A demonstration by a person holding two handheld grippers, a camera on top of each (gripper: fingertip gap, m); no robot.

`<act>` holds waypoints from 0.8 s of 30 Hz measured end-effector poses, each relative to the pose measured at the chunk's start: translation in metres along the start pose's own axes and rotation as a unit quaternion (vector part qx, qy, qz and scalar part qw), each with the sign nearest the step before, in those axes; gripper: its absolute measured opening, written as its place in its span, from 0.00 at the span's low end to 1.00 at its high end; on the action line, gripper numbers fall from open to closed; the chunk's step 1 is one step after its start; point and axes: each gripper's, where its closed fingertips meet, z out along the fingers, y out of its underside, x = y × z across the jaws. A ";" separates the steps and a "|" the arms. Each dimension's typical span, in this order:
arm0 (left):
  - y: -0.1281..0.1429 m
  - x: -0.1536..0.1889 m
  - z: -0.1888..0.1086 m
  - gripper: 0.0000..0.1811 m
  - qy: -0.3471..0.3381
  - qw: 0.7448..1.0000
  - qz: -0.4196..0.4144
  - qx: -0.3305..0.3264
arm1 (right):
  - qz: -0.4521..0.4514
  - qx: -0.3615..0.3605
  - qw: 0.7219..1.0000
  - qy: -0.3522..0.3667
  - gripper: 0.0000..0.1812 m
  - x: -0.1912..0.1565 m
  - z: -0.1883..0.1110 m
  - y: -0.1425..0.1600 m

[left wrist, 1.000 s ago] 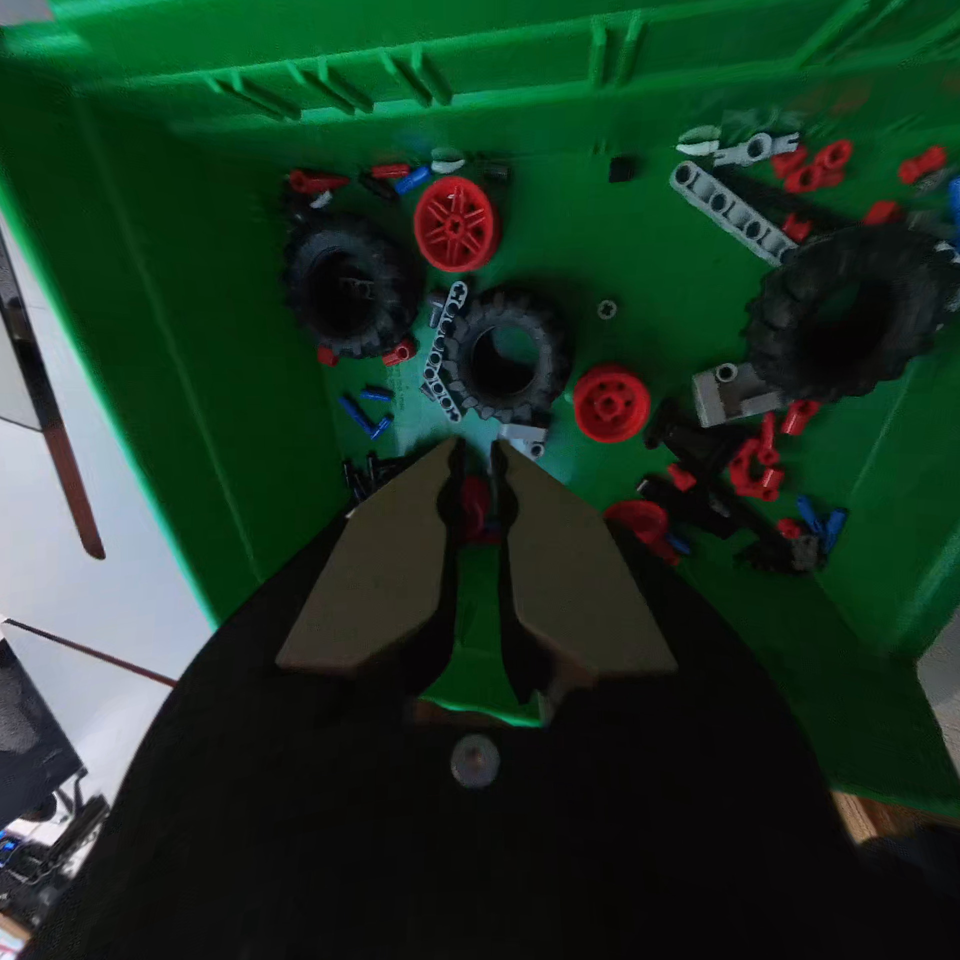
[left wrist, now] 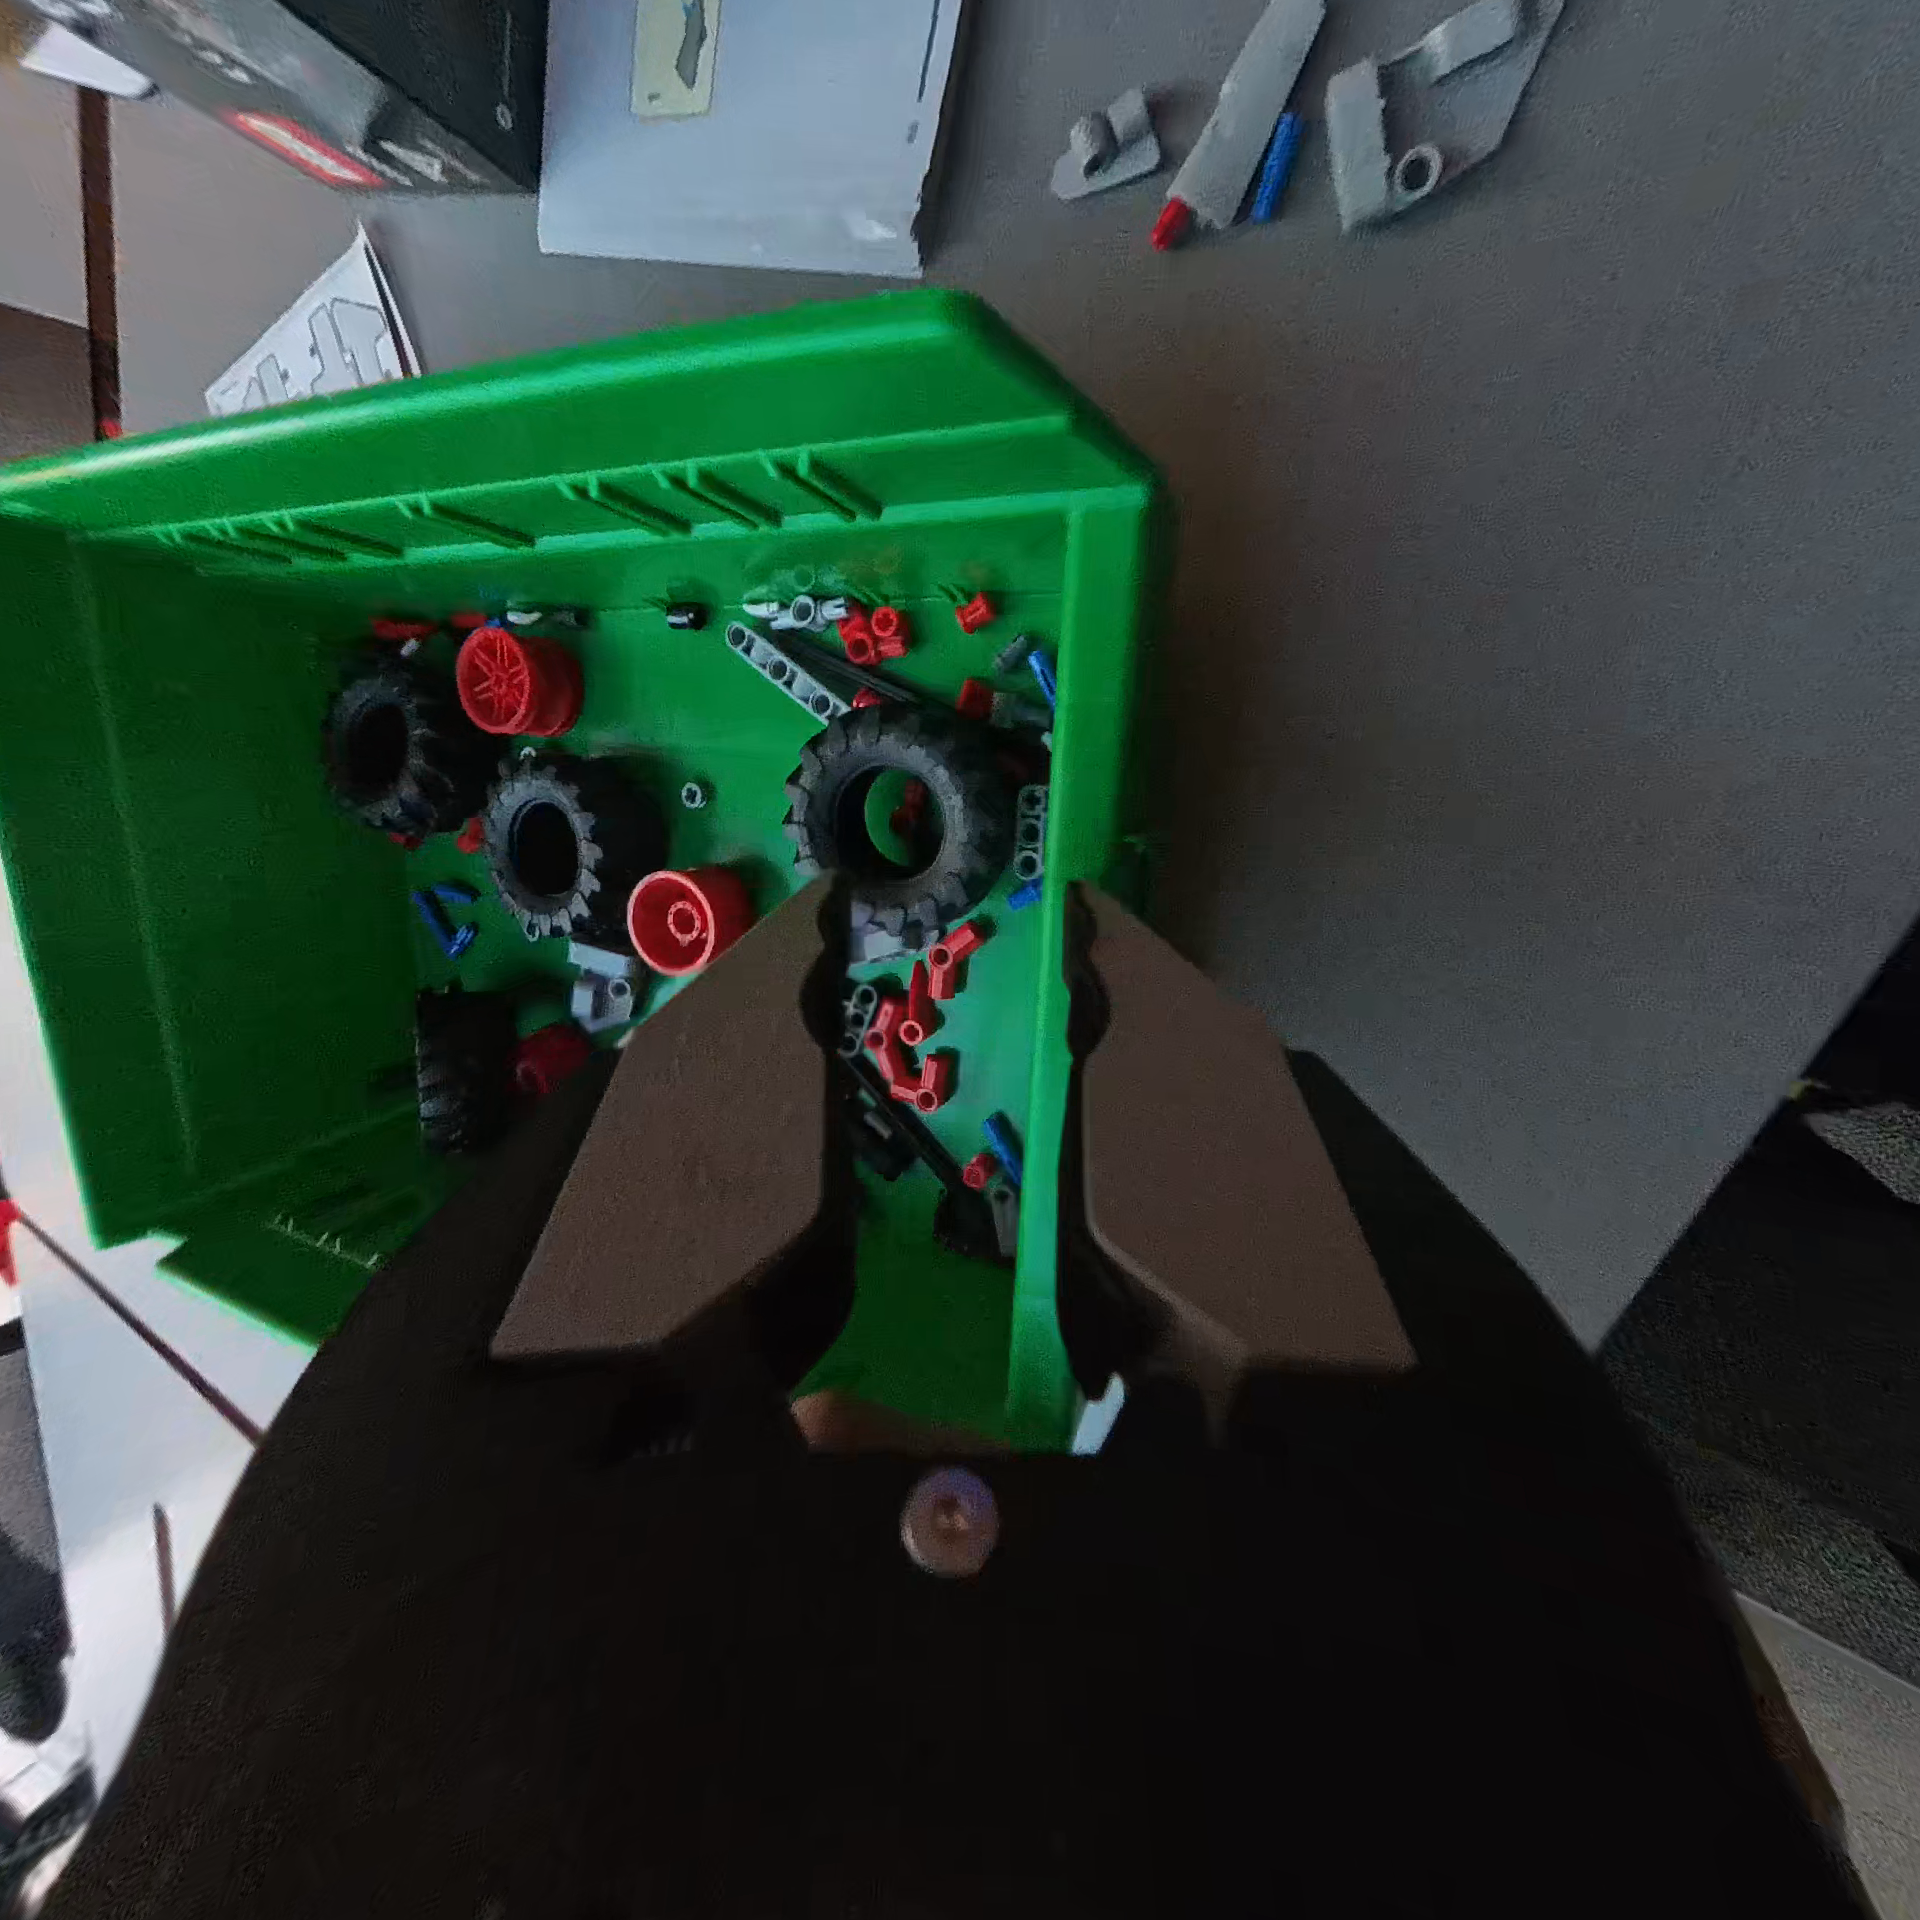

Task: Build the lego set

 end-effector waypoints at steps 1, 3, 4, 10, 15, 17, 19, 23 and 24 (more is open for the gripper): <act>0.005 -0.002 0.003 0.13 -0.008 1.000 -0.002 -0.013 | 0.019 0.012 1.000 -0.008 0.27 0.003 -0.009 0.004; 0.010 0.003 0.007 0.06 0.010 1.000 -0.002 -0.023 | 0.046 0.028 0.998 -0.024 0.31 0.005 -0.020 0.012; 0.012 0.007 0.008 0.02 0.024 0.999 -0.003 -0.027 | 0.052 0.034 0.998 -0.029 0.31 0.005 -0.021 0.017; 0.055 0.000 0.011 0.00 0.018 0.992 -0.015 -0.125 | 0.086 0.032 0.990 -0.110 0.32 -0.021 0.019 0.045; 0.060 -0.020 -0.004 0.00 -0.027 0.992 -0.073 -0.099 | 0.062 0.079 0.978 -0.182 0.29 -0.062 0.042 0.015; 0.034 -0.021 -0.016 0.08 -0.030 0.995 -0.097 -0.021 | 0.046 0.058 0.977 -0.201 0.29 -0.078 0.055 0.011; 0.003 -0.019 -0.022 0.14 -0.036 0.993 -0.101 0.057 | 0.022 0.045 0.972 -0.231 0.30 -0.099 0.068 0.008; -0.030 -0.011 -0.003 0.28 -0.060 0.987 -0.111 0.095 | 0.038 0.052 0.939 -0.339 0.29 -0.150 0.089 -0.012; -0.028 -0.003 0.007 0.29 -0.051 0.991 -0.101 0.075 | 0.038 0.051 0.935 -0.348 0.29 -0.159 0.097 -0.015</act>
